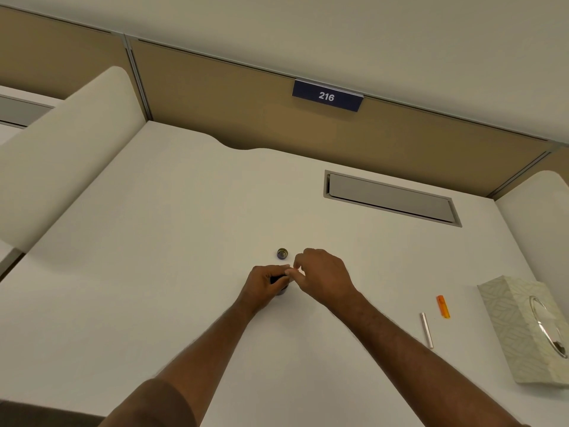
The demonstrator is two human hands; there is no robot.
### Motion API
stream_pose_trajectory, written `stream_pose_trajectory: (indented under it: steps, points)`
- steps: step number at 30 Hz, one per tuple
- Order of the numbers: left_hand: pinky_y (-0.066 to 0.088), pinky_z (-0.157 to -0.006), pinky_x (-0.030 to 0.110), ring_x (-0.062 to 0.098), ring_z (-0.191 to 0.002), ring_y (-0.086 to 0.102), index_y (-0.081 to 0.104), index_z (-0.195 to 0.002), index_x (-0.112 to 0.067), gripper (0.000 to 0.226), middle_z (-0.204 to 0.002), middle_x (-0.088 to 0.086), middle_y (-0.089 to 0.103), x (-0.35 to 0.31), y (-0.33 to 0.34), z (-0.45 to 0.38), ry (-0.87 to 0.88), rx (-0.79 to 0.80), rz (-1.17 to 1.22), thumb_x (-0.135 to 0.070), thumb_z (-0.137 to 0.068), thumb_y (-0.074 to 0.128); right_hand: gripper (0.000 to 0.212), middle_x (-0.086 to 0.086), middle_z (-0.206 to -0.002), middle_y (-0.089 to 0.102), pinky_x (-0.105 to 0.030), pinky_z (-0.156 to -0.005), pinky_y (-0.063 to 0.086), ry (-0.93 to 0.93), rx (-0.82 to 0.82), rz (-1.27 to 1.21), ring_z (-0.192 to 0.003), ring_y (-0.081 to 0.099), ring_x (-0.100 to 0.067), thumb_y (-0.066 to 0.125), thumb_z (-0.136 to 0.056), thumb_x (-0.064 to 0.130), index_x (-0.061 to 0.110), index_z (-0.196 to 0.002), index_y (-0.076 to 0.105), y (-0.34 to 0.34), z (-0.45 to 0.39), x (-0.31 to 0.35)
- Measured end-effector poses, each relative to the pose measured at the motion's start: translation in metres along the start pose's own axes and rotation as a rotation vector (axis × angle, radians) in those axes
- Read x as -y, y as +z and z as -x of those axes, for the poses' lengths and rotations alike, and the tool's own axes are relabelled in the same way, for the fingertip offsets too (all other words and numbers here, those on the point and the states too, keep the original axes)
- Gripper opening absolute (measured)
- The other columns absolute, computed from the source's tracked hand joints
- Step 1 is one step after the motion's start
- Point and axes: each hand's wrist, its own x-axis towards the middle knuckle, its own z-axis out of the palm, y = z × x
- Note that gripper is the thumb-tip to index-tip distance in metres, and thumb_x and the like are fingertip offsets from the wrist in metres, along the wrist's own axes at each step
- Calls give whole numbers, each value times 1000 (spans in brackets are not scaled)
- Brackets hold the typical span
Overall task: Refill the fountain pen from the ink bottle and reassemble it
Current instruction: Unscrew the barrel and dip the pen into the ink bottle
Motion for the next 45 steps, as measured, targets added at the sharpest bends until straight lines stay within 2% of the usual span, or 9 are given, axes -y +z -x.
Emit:
stream_pose_trajectory:
  steps: [2,4,11,15,23,30,38,42,45]
  points:
    - [42,-62,22,10,-61,45,76,-82,-21,17,-66,15,60,-1,0,0,-1,6,-8,-16,-93,63,33,1,-96,63,-32,-67,44,9,31,50,-90,60,-20,45,-99,45,19,-98,66,2,-1,2]
    - [42,-62,21,10,-62,46,78,-90,-16,14,-69,18,62,0,0,0,0,9,-1,-18,-94,65,30,-1,-98,62,-32,-67,43,5,54,52,-90,60,-21,45,-100,41,18,-100,64,3,-2,3]
    - [42,-61,20,9,-57,44,76,-91,-23,12,-58,-10,55,2,0,-1,-36,-1,18,-18,-94,65,8,-2,-97,58,-32,-64,42,-91,63,65,-92,58,-22,53,-96,17,16,-100,60,1,-4,6]
    - [40,-58,28,17,-57,40,76,-88,-35,24,-60,1,49,0,1,0,-46,17,60,-15,-94,64,29,-2,-97,56,-35,-62,40,-167,44,54,-92,52,-22,46,-86,-1,15,-108,55,1,-1,3]
    - [43,-60,25,15,-58,45,74,-86,-42,28,-64,18,57,1,0,0,-11,-2,30,-18,-93,63,23,3,-100,61,-38,-70,50,-146,-26,-8,-96,56,-20,50,-95,26,24,-117,55,6,2,-1]
    - [48,-66,19,11,-66,58,77,-111,-20,21,-79,11,75,10,1,-2,-27,-25,-21,-18,-92,66,20,0,-103,61,-37,-72,48,-124,-23,49,-99,56,-22,47,-99,30,18,-109,59,11,-1,-2]
    - [49,-65,23,11,-64,57,78,-105,-22,19,-73,7,72,12,1,-3,-21,-23,-36,-18,-93,63,28,-7,-95,66,-34,-56,37,-195,-95,124,-85,62,-27,48,-97,21,10,-122,56,19,2,2]
    - [43,-61,25,13,-59,47,73,-82,-40,30,-63,14,60,6,1,-4,-2,-6,-20,-15,-94,60,29,-6,-80,65,-32,-47,35,-166,-69,175,-69,60,-26,52,-89,13,10,-118,57,25,4,1]
    - [46,-61,25,11,-58,52,71,-78,-39,33,-63,4,63,8,2,-3,-12,-13,-33,-13,-93,61,21,-6,-81,65,-32,-50,34,-135,-43,210,-71,61,-26,46,-91,11,10,-109,58,27,3,2]
